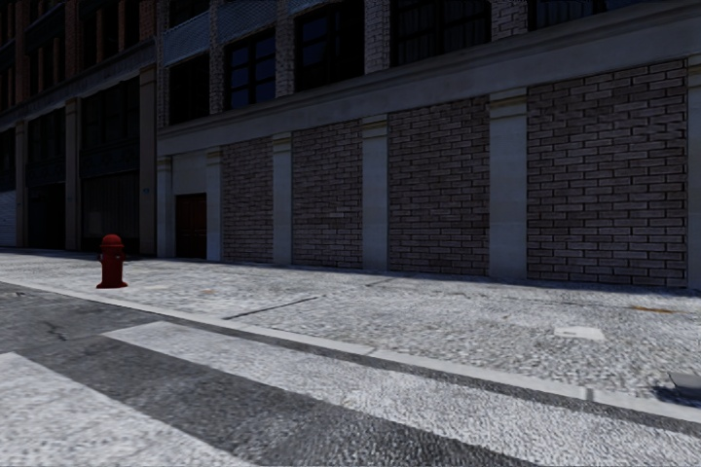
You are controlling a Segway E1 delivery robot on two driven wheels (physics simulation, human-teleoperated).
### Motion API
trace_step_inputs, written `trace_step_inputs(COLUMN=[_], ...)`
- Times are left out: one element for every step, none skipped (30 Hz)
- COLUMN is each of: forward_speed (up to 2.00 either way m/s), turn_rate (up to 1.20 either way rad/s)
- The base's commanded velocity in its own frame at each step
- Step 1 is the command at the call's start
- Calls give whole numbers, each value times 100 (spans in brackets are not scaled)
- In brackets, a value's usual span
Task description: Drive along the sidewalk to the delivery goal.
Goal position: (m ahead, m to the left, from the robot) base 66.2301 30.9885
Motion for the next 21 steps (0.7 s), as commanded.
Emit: trace_step_inputs(forward_speed=[164,162,161,161,156,152,150,150,149,149,149,149,149,149,149,149,149,149,149,149,149], turn_rate=[0,-4,-18,-18,-35,-45,-47,-47,-48,-48,-48,-48,-48,-48,-48,-48,-48,-48,-48,-48,-48])
